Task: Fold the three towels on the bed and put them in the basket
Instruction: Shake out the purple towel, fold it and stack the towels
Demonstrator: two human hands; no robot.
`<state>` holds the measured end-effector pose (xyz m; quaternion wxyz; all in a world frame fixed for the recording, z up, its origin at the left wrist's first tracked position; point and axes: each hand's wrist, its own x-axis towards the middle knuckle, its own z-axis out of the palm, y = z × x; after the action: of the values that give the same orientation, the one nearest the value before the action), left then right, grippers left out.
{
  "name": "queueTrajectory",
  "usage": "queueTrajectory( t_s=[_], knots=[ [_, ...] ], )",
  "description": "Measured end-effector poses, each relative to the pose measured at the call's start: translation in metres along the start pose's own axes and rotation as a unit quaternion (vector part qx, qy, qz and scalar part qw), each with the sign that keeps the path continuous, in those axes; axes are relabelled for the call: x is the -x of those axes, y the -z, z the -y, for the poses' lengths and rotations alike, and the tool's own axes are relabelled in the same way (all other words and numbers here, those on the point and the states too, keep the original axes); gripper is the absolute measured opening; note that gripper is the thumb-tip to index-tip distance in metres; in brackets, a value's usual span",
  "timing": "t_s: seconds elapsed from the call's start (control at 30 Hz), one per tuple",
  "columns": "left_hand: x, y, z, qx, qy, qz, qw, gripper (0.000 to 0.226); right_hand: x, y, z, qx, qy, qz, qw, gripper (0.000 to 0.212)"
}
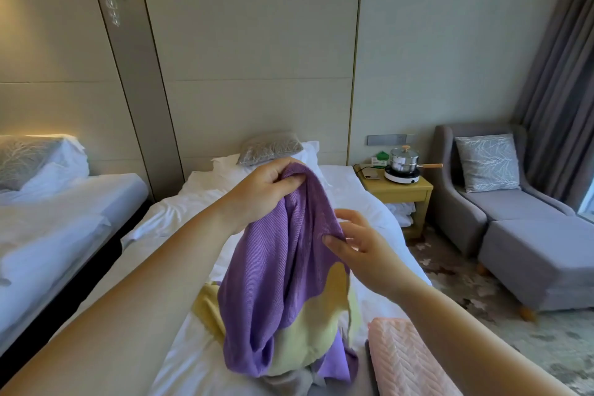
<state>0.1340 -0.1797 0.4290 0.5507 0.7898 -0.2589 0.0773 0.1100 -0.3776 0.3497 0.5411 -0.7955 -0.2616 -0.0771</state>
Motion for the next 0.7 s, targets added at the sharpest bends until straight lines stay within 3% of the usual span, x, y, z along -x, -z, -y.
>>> queueTrajectory(
  t_s=[0.1, 0.2, 0.37, 0.47, 0.53, 0.63, 0.7],
  knots=[
    [0.005, 0.005, 0.003, 0.02, -0.006, 0.009, 1.0, 0.024, 0.0, -0.01, 0.004, 0.117, 0.103, -0.037, 0.987, 0.019],
    [0.012, 0.011, 0.005, 0.054, -0.006, 0.023, 0.998, 0.03, -0.003, -0.02, 0.005, 0.151, 0.136, -0.005, 0.979, 0.024],
    [0.02, 0.023, 0.002, 0.073, 0.036, 0.021, 0.996, 0.032, -0.006, -0.025, 0.008, 0.13, 0.088, -0.089, 0.984, 0.016],
    [0.024, 0.029, -0.003, 0.04, 0.059, 0.03, 0.997, 0.022, -0.011, -0.019, 0.016, 0.042, 0.048, -0.12, 0.991, 0.017],
    [0.026, 0.028, -0.005, -0.013, 0.066, 0.046, 0.997, 0.019, -0.014, -0.015, 0.026, -0.01, 0.014, -0.108, 0.994, 0.024],
    [0.028, 0.022, -0.001, -0.128, 0.064, 0.045, 0.989, 0.027, -0.018, -0.012, 0.032, -0.011, -0.002, -0.068, 0.998, 0.018],
    [0.027, 0.02, 0.0, -0.14, 0.057, 0.035, 0.988, 0.021, -0.016, -0.013, 0.032, -0.021, -0.003, -0.051, 0.998, 0.014]
  ],
)
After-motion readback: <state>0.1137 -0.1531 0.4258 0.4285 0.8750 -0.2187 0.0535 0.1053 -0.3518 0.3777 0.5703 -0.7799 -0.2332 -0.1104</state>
